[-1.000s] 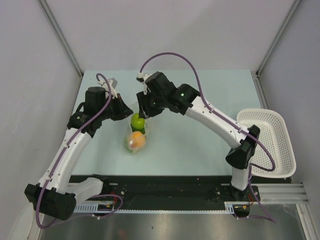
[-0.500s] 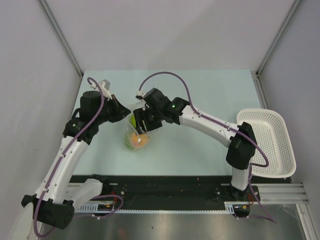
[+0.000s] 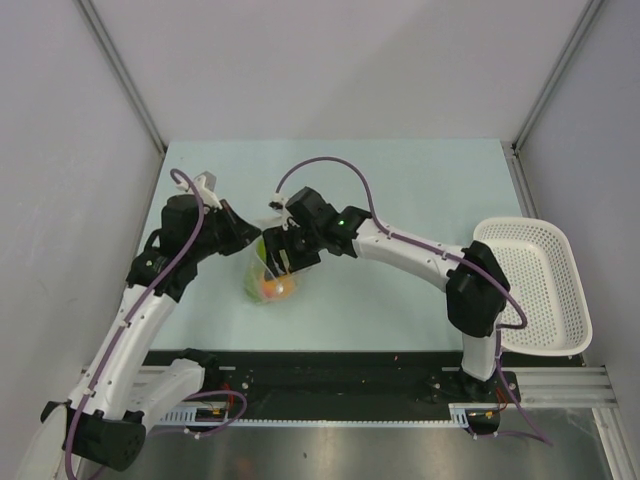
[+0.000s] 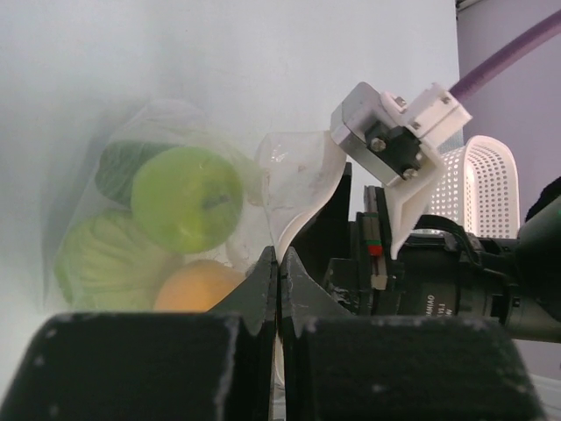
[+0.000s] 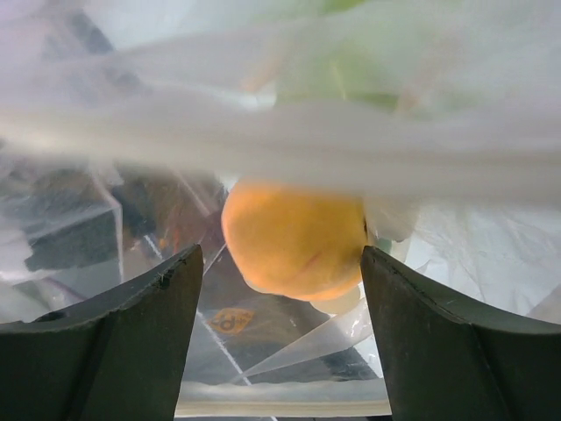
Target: Open the zip-top bag and remove the fake food
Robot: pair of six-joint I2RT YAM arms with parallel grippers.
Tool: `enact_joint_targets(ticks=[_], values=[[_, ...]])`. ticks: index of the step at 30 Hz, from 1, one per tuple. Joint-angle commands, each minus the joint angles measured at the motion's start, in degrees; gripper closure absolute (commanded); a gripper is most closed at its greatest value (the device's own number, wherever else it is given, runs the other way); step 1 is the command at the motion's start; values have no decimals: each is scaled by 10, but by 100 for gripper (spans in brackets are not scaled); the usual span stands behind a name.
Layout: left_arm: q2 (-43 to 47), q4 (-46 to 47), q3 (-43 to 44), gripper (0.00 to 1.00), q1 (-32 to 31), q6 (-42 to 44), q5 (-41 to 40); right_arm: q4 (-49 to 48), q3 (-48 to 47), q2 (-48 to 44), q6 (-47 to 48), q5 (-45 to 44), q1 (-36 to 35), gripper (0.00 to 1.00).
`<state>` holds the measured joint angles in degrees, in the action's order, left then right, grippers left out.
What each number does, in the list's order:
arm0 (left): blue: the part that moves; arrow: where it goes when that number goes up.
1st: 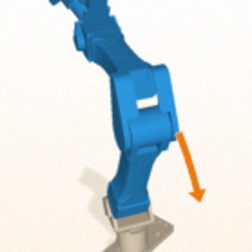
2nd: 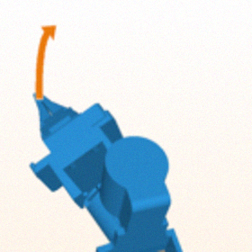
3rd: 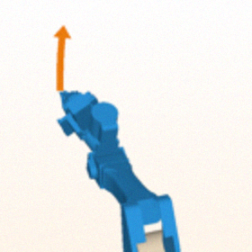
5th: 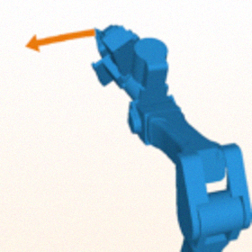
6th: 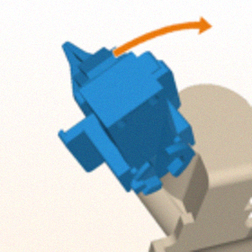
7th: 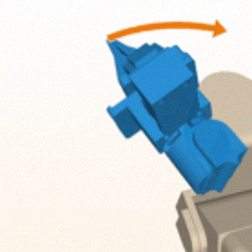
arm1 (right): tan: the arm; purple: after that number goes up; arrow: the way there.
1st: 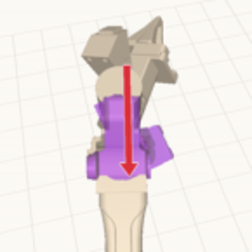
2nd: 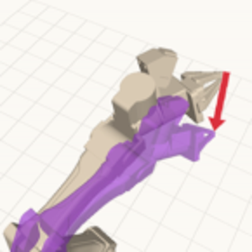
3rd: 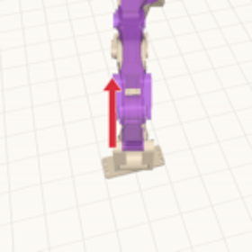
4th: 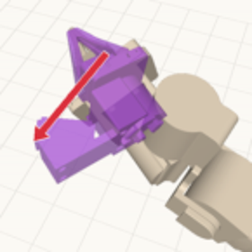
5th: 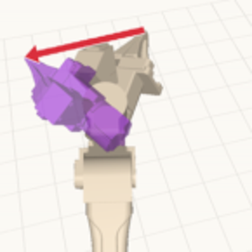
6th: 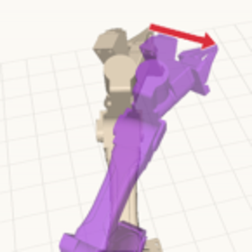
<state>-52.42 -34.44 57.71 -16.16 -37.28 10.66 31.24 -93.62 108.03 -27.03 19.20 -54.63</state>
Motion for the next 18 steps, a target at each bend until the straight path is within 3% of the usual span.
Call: enact_joint_targets(ticks=[1, 13, 16, 18], values=[[11, 31, -1, 100, -6, -14, 1, -7, 1, 21, -4, -1, -8, 22], [20, 38, -29, 100, -13, -19, 9, -7, 20, 54, 17, -45, -34, 16], [21, 36, -30, 100, -13, -19, 9, -6, 27, 56, 19, -44, -40, 18], [23, 35, -34, 100, -13, -17, 6, -9, 29, 59, 21, -42, -43, 25]])
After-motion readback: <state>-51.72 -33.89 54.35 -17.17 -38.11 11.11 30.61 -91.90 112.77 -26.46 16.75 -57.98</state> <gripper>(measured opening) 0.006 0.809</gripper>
